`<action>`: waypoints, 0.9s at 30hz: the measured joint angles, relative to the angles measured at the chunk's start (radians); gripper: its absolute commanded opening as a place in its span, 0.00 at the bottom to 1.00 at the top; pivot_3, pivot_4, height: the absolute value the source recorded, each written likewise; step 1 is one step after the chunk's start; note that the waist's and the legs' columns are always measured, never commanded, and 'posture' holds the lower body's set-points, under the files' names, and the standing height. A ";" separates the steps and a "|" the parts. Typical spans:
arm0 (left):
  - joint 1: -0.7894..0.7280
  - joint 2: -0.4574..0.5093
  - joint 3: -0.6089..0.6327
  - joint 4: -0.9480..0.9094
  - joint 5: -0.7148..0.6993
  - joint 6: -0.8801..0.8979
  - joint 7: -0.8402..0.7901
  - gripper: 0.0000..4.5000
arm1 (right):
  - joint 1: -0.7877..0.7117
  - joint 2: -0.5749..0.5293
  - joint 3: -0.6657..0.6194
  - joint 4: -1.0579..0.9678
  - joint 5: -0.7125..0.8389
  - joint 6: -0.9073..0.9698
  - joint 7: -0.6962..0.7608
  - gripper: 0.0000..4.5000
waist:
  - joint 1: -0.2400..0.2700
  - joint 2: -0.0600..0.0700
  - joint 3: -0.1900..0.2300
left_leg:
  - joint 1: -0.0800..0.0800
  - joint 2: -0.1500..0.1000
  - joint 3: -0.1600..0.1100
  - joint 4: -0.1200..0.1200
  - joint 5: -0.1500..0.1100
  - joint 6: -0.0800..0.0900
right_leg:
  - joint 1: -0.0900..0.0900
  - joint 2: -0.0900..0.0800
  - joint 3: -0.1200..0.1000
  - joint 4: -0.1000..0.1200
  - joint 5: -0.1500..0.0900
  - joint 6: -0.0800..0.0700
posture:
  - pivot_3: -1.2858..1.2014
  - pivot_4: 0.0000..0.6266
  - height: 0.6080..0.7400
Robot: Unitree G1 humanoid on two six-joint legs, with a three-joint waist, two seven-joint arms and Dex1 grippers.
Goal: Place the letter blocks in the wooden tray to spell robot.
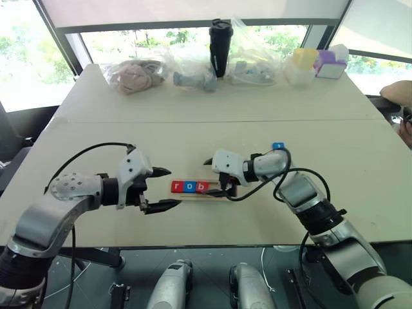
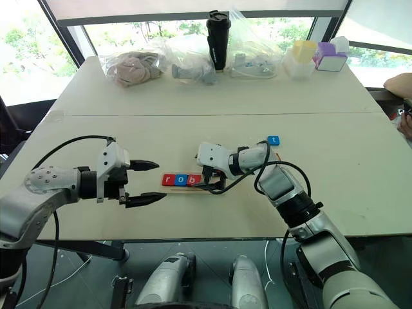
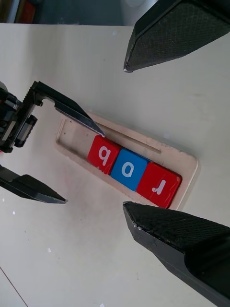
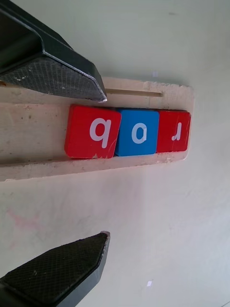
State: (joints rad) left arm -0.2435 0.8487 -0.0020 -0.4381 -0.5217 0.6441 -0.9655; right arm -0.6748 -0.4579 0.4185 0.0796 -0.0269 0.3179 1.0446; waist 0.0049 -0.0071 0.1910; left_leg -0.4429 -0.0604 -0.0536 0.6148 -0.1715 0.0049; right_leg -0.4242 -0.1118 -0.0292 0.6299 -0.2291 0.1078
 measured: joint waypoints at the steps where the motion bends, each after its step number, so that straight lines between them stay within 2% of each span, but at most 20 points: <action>1: -0.002 -0.001 -0.004 0.003 0.002 -0.001 -0.002 1.00 | 0.003 0.000 0.000 0.000 0.000 0.002 0.000 0.99 | 0.000 0.000 0.000 | 0.000 0.000 0.000 0.000 0.000 0.000 | 0.000 0.000 0.000 0.000 0.000 0.000 | 0.52 0.24 1.00; 22: -0.008 -0.010 -0.014 0.010 0.012 -0.004 -0.015 1.00 | 0.008 0.005 0.000 0.053 -0.029 -0.038 -0.037 0.99 | -0.001 0.000 0.000 | 0.000 0.000 0.000 0.000 0.000 0.000 | 0.000 0.000 0.000 0.000 0.000 0.000 | 0.52 0.24 1.00; 27: -0.004 -0.004 -0.014 0.009 0.010 -0.003 -0.023 1.00 | 0.018 0.005 -0.061 -0.078 0.065 0.055 -0.012 0.99 | -0.001 0.000 0.000 | 0.000 0.000 0.000 0.000 0.000 0.000 | 0.000 0.000 0.000 0.000 0.000 0.000 | 0.52 0.24 1.00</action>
State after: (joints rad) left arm -0.2479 0.8449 -0.0157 -0.4293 -0.5114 0.6410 -0.9884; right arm -0.6568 -0.4527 0.3571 0.0014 0.0384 0.3729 1.0331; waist 0.0043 -0.0071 0.1911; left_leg -0.4431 -0.0601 -0.0540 0.6145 -0.1715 0.0050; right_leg -0.4245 -0.1117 -0.0292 0.6299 -0.2291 0.1079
